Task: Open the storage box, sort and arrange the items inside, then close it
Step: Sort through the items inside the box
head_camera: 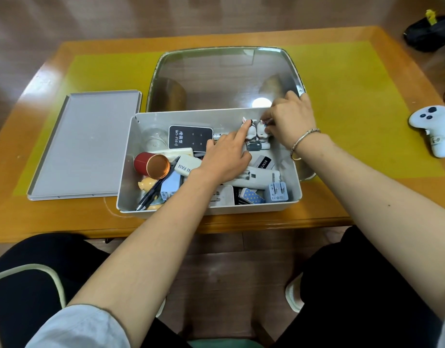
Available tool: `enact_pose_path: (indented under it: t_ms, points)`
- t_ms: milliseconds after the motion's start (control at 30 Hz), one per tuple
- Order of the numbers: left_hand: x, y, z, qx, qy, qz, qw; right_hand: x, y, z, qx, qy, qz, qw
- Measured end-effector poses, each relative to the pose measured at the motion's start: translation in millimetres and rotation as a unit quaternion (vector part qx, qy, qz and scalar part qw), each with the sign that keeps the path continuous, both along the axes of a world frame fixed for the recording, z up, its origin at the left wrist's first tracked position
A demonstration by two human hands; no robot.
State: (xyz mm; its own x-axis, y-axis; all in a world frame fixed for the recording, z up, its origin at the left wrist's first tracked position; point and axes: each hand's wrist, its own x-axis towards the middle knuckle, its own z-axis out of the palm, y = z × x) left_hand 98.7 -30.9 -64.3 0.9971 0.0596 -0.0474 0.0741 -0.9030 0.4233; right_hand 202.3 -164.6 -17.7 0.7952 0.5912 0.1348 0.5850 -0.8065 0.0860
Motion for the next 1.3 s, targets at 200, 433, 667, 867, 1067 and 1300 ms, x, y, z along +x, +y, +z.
enact_pose_path:
  t_ms: [200,433,667,867,1067,1300]
  points:
    - [0.4,0.0,-0.8,0.002,0.009,-0.007,1.000,-3.1,-1.0,-3.0,0.009,-0.014,-0.011,1.000]
    - [-0.7,1.4,-0.3,0.012,0.010,-0.015,1.000,-2.4,-1.3,-3.0,0.007,-0.012,-0.015,1.000]
    - [-10.2,-9.2,4.4,0.050,-0.071,0.015,0.996,-1.6,-0.9,-4.9,0.020,-0.006,-0.011,1.000]
    - [-4.5,-20.0,-1.4,0.118,0.021,-0.092,0.989,-0.4,-2.9,-5.3,0.034,0.001,-0.015,0.999]
    - [2.5,-19.9,-5.9,0.158,0.063,-0.107,0.980,-1.2,-1.9,-6.5,0.027,-0.003,-0.014,1.000]
    - [4.0,-23.5,-6.8,0.159,0.065,-0.110,0.979,-1.7,-2.7,-5.8,0.032,-0.004,-0.015,0.999]
